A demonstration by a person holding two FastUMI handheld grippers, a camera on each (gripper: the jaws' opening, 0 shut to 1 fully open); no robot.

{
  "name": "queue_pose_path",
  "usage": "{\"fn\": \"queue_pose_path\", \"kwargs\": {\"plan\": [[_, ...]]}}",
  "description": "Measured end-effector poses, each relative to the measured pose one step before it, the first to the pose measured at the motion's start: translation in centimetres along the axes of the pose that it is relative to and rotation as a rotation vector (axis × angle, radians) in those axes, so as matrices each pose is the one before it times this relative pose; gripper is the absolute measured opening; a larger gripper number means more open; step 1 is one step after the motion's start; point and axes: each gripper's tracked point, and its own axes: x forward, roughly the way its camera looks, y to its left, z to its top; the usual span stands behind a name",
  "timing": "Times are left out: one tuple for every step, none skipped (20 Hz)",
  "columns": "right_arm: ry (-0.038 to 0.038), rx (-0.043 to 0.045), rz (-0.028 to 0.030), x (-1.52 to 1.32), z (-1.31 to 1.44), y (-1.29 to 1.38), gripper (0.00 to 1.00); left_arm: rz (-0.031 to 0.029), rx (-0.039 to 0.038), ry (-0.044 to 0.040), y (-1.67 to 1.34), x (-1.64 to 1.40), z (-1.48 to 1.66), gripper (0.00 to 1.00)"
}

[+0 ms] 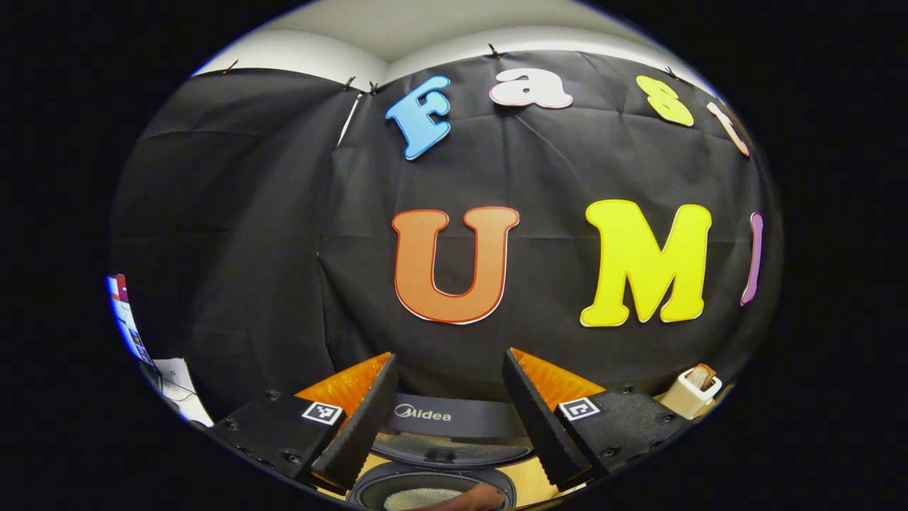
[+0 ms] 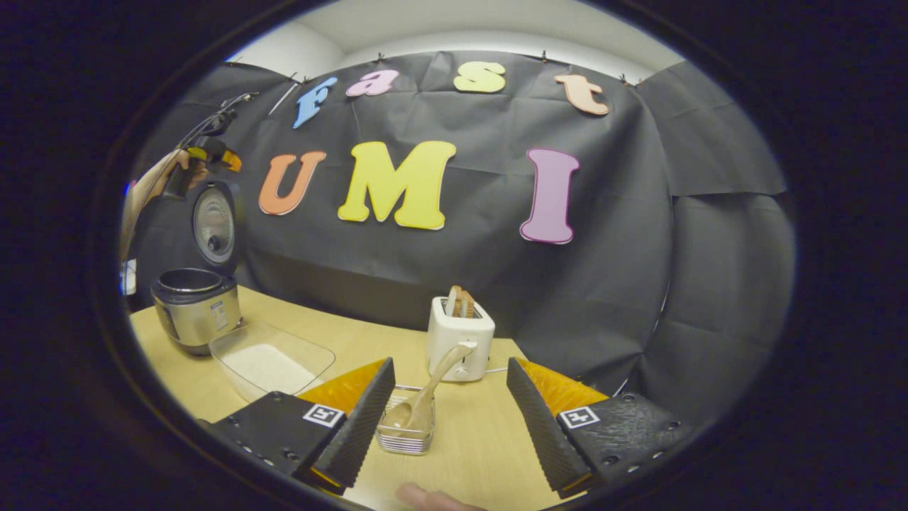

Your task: Close the left gripper, press the button to open the rice cooker; take a wooden spoon from the chopstick holder with the right hand, scoop a spoonful of rice and pour it into the rice cooker, then put the wooden spoon back into the chopstick holder.

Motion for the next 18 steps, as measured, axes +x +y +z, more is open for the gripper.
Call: {"fn": "queue_pose_path", "kwargs": {"plan": [[0.00054,-0.00816,-0.0008,-0.109,-0.075,-0.075,0.98,0.00576,0.01476,0.02732,0.291,0.816,-0.378,0.95],[-0.00033,-0.00411,-0.00032,-0.184,0.046,-0.063,0.94,-0.00508,0.01071,0.0498,0.13,0.535,-0.938,0.94],[0.00104,-0.00179,0.00021,-0.301,0.077,-0.282,0.97,0.00797,0.00721,0.05187,-0.057,-0.281,-1.111,0.94],[0.00556,-0.00129,-0.00366,-0.213,-0.139,-0.092,0.97,-0.00846,0.01741,-0.03783,0.052,0.081,0.695,0.96],[0.00792,0.00055,-0.00135,-0.2,-0.284,-0.027,0.97,-0.00369,0.01018,0.02655,-0.164,-0.356,-0.357,0.96],[0.00565,0.01044,0.01176,-0.299,-0.024,0.324,0.94,-0.00335,0.00239,0.0039,0.129,-0.408,-0.139,0.96],[0.00451,0.01267,0.01566,-0.212,0.014,0.603,0.94,-0.00771,-0.00451,0.01725,-0.054,-0.451,-0.439,0.97],[0.00629,0.00946,0.01323,-0.237,-0.006,0.468,0.97,-0.00635,-0.00233,0.00976,0.001,-0.683,-0.378,0.96],[0.00001,0.00126,0.00546,-0.182,0.076,0.307,0.94,-0.00706,0.00165,0.00134,-0.025,-0.707,-0.356,0.97],[-0.00325,-0.00688,-0.00311,-0.398,0.136,0.206,0.97,-0.00486,0.007,-0.00107,0.001,-0.7,-0.462,0.96],[-0.01052,-0.00743,-0.01357,-0.369,0.288,0.012,0.94,-0.00294,0.00074,-0.00499,0.029,-0.776,-0.376,0.96],[-0.01613,-0.00652,-0.00846,-0.587,0.37,0.096,0.94,-0.00186,0.00128,-0.00284,0.013,-0.863,-0.599,0.97],[-0.00977,-0.0015,-0.00041,-0.744,0.154,0.43,0.94,-0.00216,-0.00063,-0.00114,-0.005,-0.763,-0.631,0.97],[-0.01043,0.0037,0.00474,-0.779,0.094,0.468,0.97,-0.00493,0.00188,0.00226,-0.099,-0.838,-0.75,0.96],[-0.00836,0.00749,0.00829,-0.687,0.079,0.578,0.94,-0.01969,-0.00041,0.00271,-0.411,-1.297,-1.088,0.97],[-0.00397,0.00552,0.00778,-0.887,-0.336,0.572,0.97,-0.01037,0.00131,0.00241,-0.06,-0.846,-1.014,0.97],[-0.00872,0.00241,0.00488,-0.61,-0.172,0.475,0.97,-0.01096,-0.00273,0.00106,-0.072,-0.882,-1.121,0.96],[-0.0062,0.00212,0.00025,-0.78,-0.341,0.569,0.94,-0.01142,-0.00226,-0.00145,-0.063,-0.99,-1.386,0.96]]}}
